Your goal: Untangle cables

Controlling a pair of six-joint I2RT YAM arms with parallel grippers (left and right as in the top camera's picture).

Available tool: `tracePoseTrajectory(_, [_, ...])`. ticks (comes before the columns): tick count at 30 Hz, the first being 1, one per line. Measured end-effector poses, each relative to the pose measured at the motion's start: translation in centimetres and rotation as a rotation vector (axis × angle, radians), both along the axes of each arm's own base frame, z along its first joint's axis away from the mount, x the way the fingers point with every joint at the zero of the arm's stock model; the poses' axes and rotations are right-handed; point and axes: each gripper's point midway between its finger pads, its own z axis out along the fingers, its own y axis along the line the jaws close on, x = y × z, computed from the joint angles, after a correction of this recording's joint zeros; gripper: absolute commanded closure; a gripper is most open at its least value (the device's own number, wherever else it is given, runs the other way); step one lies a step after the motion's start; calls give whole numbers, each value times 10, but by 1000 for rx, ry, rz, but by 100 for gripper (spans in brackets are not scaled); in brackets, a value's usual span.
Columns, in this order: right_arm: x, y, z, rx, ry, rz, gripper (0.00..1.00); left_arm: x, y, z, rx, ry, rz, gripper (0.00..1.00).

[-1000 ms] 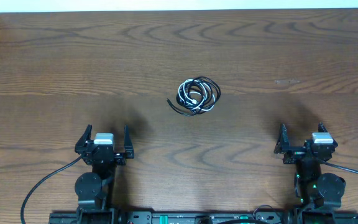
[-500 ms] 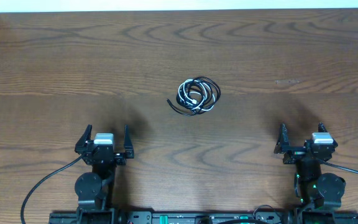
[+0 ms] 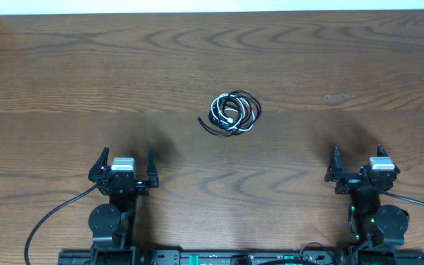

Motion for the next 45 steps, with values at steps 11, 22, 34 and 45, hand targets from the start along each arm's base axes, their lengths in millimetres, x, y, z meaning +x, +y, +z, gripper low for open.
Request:
tracePoseTrajectory(11, [0, 0, 0, 0, 0, 0, 1, 0, 2, 0, 1, 0, 13, 1])
tracePoseTrajectory(22, [0, 1, 0, 0, -2, 5, 1, 0, 2, 0, 1, 0, 13, 1])
tracePoseTrajectory(34, [0, 17, 6, 5, -24, 100, 1, 0, 2, 0, -109, 0, 24, 1])
tracePoseTrajectory(45, [-2, 30, 20, 2, -82, 178, 1, 3, -1, -18, -192, 126, 25, 1])
